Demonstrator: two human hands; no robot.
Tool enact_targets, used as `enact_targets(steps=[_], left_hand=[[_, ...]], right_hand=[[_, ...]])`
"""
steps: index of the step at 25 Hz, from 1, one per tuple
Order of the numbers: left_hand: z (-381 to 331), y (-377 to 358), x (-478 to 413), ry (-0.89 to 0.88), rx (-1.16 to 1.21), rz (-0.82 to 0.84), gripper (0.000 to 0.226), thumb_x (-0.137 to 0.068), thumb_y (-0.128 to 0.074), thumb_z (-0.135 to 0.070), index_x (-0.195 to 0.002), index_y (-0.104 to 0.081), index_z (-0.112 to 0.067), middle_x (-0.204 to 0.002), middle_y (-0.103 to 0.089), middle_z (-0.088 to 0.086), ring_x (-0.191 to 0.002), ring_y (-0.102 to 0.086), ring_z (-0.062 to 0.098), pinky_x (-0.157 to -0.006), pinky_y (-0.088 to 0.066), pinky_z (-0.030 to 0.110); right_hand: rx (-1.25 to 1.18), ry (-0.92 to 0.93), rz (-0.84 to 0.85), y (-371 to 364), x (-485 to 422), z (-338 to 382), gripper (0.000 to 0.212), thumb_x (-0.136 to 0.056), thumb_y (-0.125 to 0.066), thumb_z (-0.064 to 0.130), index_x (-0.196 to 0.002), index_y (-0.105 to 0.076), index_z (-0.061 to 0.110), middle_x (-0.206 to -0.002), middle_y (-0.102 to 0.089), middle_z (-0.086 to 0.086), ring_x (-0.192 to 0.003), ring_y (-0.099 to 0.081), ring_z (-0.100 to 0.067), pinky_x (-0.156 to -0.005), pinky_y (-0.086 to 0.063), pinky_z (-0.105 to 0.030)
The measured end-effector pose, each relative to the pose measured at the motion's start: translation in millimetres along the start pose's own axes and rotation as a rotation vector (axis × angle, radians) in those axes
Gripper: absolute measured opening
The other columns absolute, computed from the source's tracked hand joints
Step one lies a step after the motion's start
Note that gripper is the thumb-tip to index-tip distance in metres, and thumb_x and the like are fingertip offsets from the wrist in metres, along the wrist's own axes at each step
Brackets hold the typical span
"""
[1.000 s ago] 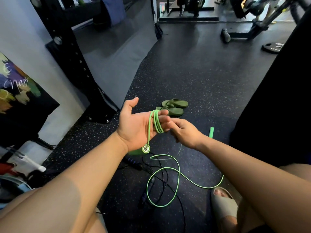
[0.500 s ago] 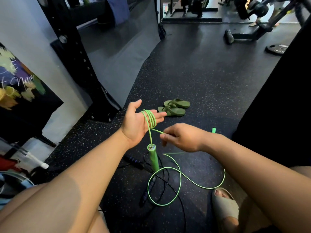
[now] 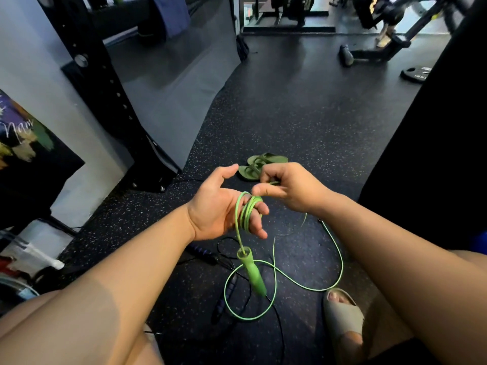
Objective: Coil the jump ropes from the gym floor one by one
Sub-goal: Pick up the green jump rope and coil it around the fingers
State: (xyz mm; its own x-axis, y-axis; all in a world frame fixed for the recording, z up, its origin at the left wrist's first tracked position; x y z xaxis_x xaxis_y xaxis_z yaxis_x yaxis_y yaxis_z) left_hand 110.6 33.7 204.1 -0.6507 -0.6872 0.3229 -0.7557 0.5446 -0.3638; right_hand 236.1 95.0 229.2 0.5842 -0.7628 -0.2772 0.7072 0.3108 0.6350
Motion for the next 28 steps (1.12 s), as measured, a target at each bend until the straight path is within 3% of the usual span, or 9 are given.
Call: enact_targets(steps=[3,5,8,12,16,19,22,24,28], left_hand=[[-9.1,3.2,4.5,-0.089,0.155,-0.042,0.083,-0.08,-0.028,-0.071,-0.087,-0.066,0.002,-0.064,-0.064,0.016,-0.071,-0.068,0.037,-0.081,-0.049,0.04],[-15.8,7.1,6.5,-0.174,0.314,-0.037,0.081,-0.079,-0.036,-0.072,-0.093,-0.065,0.002,-0.069,-0.065,0.012,-0.073,-0.066,0.033,-0.079,-0.049,0.035],[-23.8,18.4,9.0,-0.313,0.504,-0.093,0.079,-0.078,-0.043,-0.069,-0.104,-0.063,0.003,-0.08,-0.068,0.013,-0.082,-0.068,0.031,-0.087,-0.052,0.035],[-31.8,32.4,11.9,-0.46,0.487,-0.247,0.08,-0.076,-0.039,-0.069,-0.116,-0.058,-0.002,-0.103,-0.07,0.014,-0.109,-0.065,0.036,-0.104,-0.042,0.039],[-35.6,47.8,16.0,-0.513,0.519,-0.381,0.081,-0.082,-0.035,-0.069,-0.125,-0.049,-0.002,-0.118,-0.067,0.019,-0.124,-0.06,0.038,-0.111,-0.04,0.042],[-27.5,55.0,13.3,-0.446,0.447,-0.521,0.074,-0.091,-0.03,-0.064,-0.122,-0.05,0.0,-0.11,-0.069,0.021,-0.117,-0.063,0.039,-0.104,-0.044,0.042],[-5.3,47.4,2.2,-0.238,0.243,-0.567,0.084,-0.095,-0.027,-0.064,-0.125,-0.052,0.011,-0.1,-0.07,0.024,-0.097,-0.069,0.034,-0.093,-0.052,0.042],[9.1,34.4,-5.0,-0.09,0.088,-0.446,0.097,-0.094,-0.022,-0.068,-0.128,-0.052,0.017,-0.1,-0.067,0.025,-0.088,-0.069,0.03,-0.082,-0.056,0.033],[14.8,12.1,-7.9,0.028,-0.001,-0.223,0.102,-0.085,-0.028,-0.077,-0.104,-0.064,0.016,-0.083,-0.067,0.026,-0.085,-0.068,0.04,-0.098,-0.049,0.046]], right_hand=[[-0.099,-0.143,-0.066,-14.9,4.5,-24.8,0.058,-0.095,-0.051,0.053,-0.071,-0.05,0.0,-0.064,-0.038,0.002,-0.059,-0.035,-0.005,-0.056,-0.034,-0.034],[-0.197,-0.264,-0.039,-37.4,10.0,-37.0,0.055,-0.099,-0.044,0.052,-0.072,-0.056,0.007,-0.064,-0.044,0.002,-0.06,-0.042,-0.011,-0.058,-0.041,-0.038],[-0.322,-0.35,0.054,-66.4,15.8,-35.0,0.041,-0.103,-0.044,0.04,-0.071,-0.057,0.017,-0.062,-0.048,-0.005,-0.054,-0.047,-0.021,-0.054,-0.045,-0.036],[-0.358,-0.385,0.145,-69.9,15.3,-21.7,0.033,-0.106,-0.045,0.028,-0.081,-0.059,0.013,-0.057,-0.044,-0.003,-0.044,-0.044,-0.014,-0.044,-0.041,-0.023],[-0.285,-0.465,0.312,-70.0,13.9,-19.9,0.036,-0.103,-0.049,0.034,-0.078,-0.065,0.014,-0.056,-0.048,-0.005,-0.048,-0.046,-0.02,-0.057,-0.043,-0.037],[-0.213,-0.493,0.44,-58.8,16.3,-12.5,0.036,-0.101,-0.053,0.033,-0.075,-0.069,0.013,-0.053,-0.053,-0.005,-0.053,-0.05,-0.024,-0.062,-0.048,-0.04],[-0.034,-0.399,0.399,-32.5,9.3,3.9,0.038,-0.1,-0.054,0.039,-0.077,-0.072,0.014,-0.052,-0.057,-0.002,-0.047,-0.053,-0.018,-0.054,-0.046,-0.027],[0.091,-0.321,0.322,-16.7,3.5,12.3,0.042,-0.097,-0.056,0.046,-0.074,-0.072,0.015,-0.045,-0.054,0.007,-0.04,-0.047,-0.007,-0.046,-0.04,-0.022],[0.114,-0.18,0.201,-1.8,0.5,12.6,0.043,-0.092,-0.063,0.05,-0.068,-0.067,0.014,-0.047,-0.051,0.006,-0.043,-0.043,-0.005,-0.049,-0.037,-0.026]])
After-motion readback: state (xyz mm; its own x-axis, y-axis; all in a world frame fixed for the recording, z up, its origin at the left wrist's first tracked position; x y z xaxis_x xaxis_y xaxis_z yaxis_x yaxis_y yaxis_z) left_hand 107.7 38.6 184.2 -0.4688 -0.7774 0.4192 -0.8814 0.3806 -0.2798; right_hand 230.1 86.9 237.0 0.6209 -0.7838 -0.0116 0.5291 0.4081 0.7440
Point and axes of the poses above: each hand's wrist, its own x-axis away from the middle knuckle, its own y-axis out of the back of the hand, z = x × y, the point moved 6 cm from there along -x, towards the middle knuckle
